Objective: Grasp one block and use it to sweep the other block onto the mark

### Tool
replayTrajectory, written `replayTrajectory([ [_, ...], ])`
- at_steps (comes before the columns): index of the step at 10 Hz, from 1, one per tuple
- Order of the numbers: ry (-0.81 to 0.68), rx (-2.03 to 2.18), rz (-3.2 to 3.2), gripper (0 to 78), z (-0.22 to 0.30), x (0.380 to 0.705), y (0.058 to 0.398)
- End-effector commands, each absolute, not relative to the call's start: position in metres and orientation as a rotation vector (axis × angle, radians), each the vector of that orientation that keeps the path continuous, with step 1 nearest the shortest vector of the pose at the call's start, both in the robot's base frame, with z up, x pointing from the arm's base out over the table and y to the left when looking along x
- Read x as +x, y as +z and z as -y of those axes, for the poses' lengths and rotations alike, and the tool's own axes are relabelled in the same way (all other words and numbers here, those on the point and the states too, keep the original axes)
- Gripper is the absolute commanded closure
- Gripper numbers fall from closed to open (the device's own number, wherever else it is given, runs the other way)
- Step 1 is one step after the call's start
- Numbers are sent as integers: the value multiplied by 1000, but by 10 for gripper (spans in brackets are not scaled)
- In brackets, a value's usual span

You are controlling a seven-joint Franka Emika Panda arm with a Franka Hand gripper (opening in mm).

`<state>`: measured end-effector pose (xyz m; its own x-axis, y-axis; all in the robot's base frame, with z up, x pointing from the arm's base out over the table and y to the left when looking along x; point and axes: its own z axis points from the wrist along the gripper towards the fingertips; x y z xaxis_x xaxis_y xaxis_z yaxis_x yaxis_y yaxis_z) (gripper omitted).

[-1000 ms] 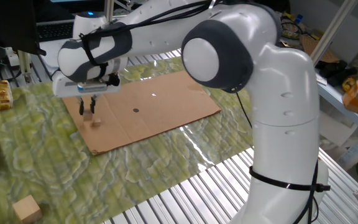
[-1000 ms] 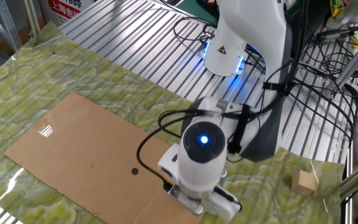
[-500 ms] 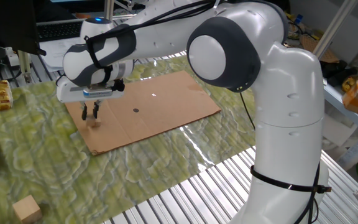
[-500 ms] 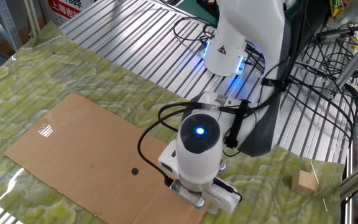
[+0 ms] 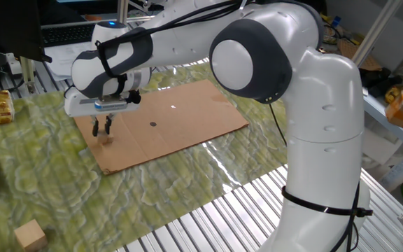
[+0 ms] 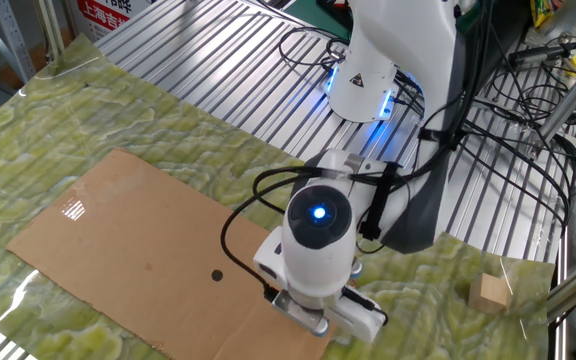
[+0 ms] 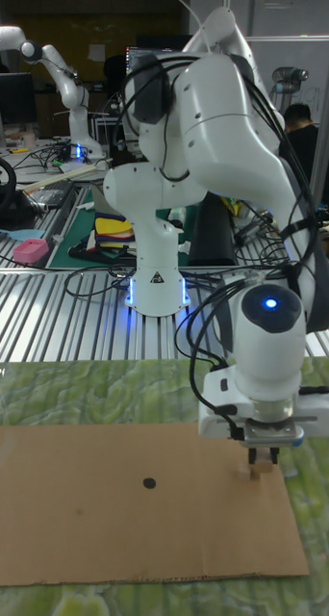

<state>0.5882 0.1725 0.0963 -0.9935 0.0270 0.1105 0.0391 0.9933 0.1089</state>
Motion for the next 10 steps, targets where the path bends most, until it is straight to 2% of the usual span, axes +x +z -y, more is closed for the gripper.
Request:
replayTrajectory([
  [1,-168,-29,3035,764,-168,596,90],
  [4,-139,-25,3033,764,-168,597,93],
  [5,-57,-8,3022,764,-168,596,97],
  [7,-45,-10,3018,764,-167,597,102],
  [10,-49,22,3020,764,-136,601,105],
])
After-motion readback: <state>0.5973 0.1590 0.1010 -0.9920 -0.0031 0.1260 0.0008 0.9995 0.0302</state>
